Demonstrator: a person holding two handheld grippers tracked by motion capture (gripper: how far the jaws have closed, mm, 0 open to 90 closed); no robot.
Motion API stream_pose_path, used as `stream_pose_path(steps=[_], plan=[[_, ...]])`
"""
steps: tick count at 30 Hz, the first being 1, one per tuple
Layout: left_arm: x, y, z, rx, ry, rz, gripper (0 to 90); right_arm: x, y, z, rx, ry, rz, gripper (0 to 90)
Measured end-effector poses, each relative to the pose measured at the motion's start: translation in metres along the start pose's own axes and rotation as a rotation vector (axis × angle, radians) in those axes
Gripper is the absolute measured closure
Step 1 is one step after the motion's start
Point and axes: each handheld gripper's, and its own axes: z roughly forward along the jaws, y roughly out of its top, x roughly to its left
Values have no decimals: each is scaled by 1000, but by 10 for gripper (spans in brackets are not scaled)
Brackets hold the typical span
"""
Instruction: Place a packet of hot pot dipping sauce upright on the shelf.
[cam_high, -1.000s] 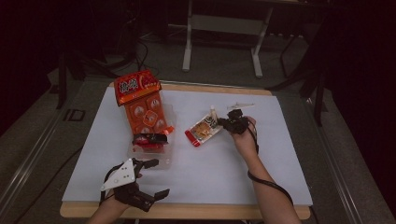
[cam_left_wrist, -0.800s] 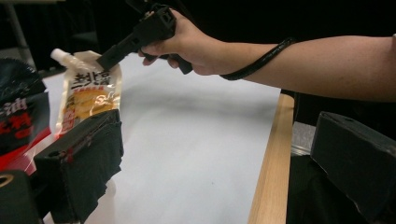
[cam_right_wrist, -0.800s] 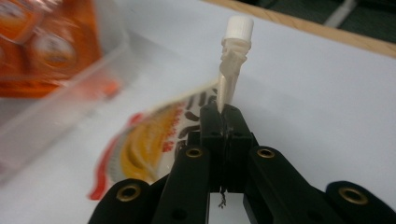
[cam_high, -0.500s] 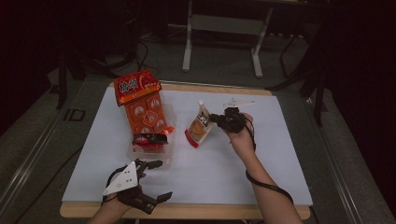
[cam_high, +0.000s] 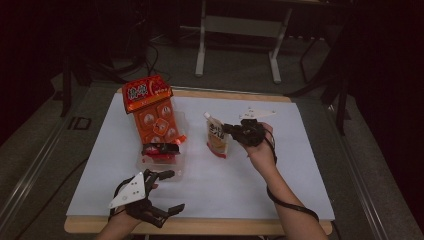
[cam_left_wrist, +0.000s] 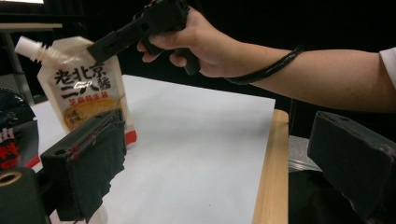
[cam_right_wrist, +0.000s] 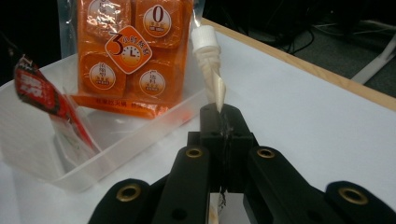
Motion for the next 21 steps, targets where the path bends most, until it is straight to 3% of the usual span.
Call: stream_pose_path(steps=[4,8,14,21], plan=[[-1,3,2,38,-5,-54,46,0,0,-12,-3,-1,-13,897],[-3,3,2,37,21,-37,42,2,0,-24,-5,-3,-30,896],[-2,5,4,50,18,-60,29,5,-3,-41,-19,4,-37,896],[-5,9,6,63,25,-51,26,13,-4,-62,-33,16,-63,896]])
